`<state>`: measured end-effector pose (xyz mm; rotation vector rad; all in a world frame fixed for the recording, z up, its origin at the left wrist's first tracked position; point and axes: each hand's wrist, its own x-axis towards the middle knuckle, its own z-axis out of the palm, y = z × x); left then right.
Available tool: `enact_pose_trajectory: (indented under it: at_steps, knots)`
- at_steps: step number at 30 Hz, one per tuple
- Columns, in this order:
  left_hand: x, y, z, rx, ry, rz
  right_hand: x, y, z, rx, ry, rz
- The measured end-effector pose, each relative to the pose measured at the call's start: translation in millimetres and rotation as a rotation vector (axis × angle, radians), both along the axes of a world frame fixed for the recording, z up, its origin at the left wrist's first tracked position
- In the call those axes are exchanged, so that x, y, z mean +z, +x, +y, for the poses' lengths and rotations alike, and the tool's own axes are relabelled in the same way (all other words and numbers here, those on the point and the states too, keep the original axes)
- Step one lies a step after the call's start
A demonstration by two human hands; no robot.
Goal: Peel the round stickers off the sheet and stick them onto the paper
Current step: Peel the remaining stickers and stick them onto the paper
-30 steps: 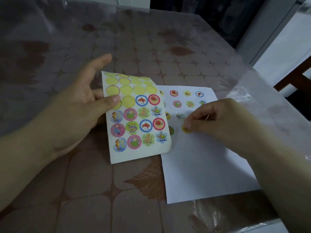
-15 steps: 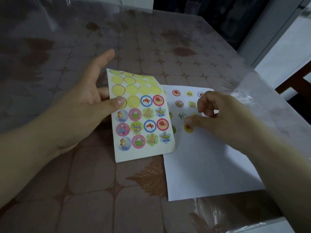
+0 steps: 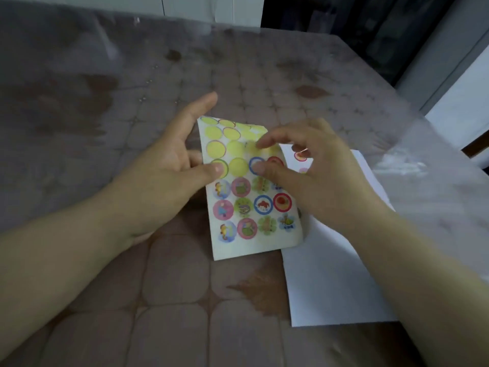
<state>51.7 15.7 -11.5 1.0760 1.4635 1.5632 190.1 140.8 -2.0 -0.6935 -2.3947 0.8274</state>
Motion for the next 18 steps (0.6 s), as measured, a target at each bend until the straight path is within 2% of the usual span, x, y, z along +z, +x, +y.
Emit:
enact_pose_trajectory:
  at_steps: [2, 6, 10, 18]
  knots:
    - [0, -1, 0, -0.015, 0.022, 0.005, -3, 1, 2, -0.032, -0.071, 0.016]
    - [0, -2, -1, -0.071, 0.068, 0.026, -2, 2, 0, 0.095, -0.437, 0.159]
    - [2, 1, -1, -0.053, 0.103, 0.052, -4, 0, -7, 0.192, -0.367, 0.246]
    - [8, 8, -2, -0.01, 0.154, 0.046, -6, -3, -13, 0.154, -0.23, 0.412]
